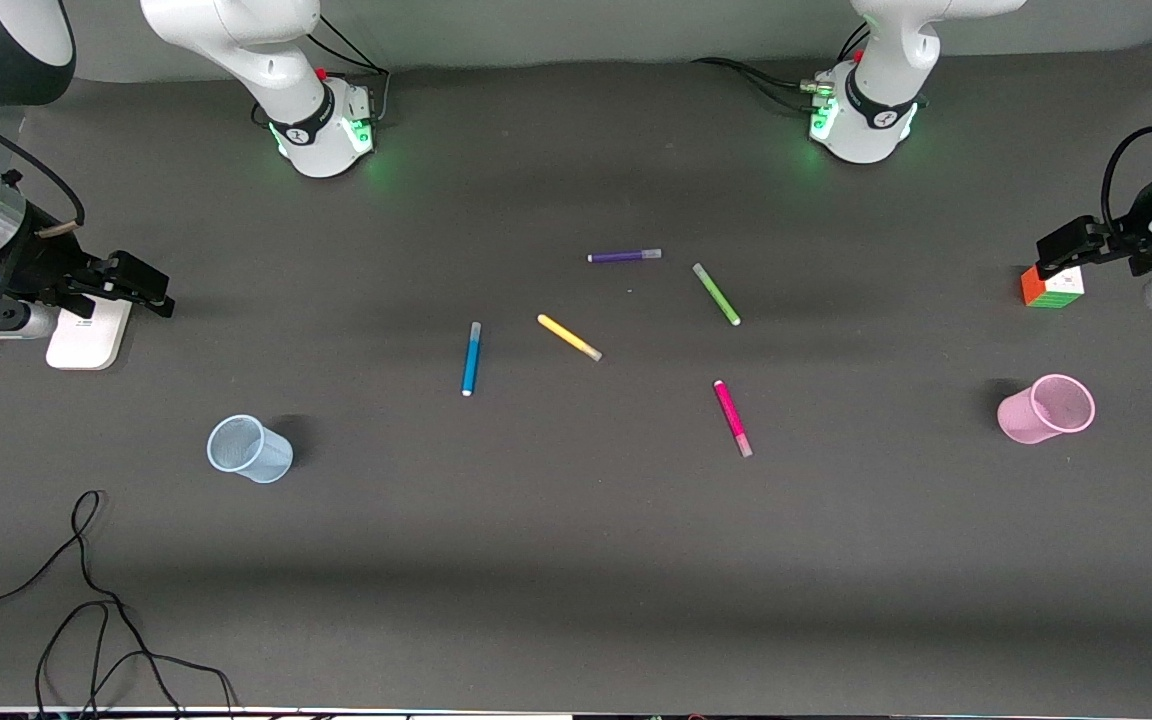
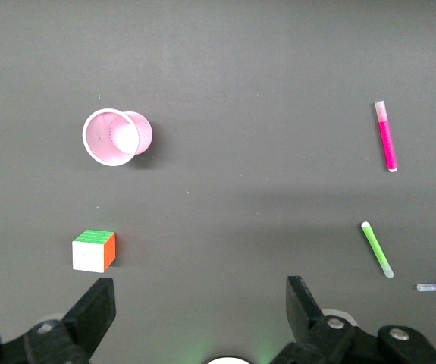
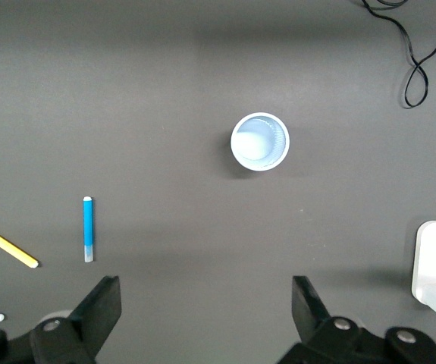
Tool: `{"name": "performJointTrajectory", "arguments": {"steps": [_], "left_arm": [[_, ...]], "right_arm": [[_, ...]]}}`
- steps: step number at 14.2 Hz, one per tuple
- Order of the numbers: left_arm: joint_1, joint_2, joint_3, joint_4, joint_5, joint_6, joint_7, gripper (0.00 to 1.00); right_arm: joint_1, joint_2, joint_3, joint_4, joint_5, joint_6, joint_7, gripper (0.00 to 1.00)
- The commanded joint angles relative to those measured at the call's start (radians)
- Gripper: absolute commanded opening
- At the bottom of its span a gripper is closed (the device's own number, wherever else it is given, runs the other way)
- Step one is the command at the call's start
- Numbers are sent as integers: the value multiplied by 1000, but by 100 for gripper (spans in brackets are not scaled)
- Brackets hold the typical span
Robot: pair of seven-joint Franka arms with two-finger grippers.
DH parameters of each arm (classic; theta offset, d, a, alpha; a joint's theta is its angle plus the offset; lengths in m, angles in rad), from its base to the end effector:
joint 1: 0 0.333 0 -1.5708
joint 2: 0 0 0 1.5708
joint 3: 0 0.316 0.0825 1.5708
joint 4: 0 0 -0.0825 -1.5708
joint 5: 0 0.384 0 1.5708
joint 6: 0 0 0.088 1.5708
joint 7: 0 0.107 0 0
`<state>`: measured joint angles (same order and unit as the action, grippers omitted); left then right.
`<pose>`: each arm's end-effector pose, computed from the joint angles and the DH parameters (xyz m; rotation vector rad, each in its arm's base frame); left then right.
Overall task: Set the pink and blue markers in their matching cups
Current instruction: 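Move the right gripper toward the blue marker while the left gripper reaches the pink marker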
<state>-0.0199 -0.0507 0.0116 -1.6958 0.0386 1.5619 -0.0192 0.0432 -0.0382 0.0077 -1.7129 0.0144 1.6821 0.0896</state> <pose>0.5343 -0.0001 0.5927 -3.0998 -0.0149 0.1282 0.5489 0.0294 0.5878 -3.1264 0.0629 -0.0100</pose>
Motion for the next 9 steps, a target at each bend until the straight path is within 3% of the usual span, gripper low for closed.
{"name": "performJointTrajectory", "arguments": {"steps": [1, 5, 9], "left_arm": [[-25, -11, 11, -13, -8, -14, -10, 100], [-26, -12, -13, -1, -9, -42, -18, 100], [-29, 20, -39, -5, -20, -62, -16, 100]], "right_arm": [[14, 26, -9, 36, -21, -15, -16, 100], [17, 38, -9, 33, -13, -19, -16, 100], [107, 151, -9, 55, -8, -7, 12, 100]]}}
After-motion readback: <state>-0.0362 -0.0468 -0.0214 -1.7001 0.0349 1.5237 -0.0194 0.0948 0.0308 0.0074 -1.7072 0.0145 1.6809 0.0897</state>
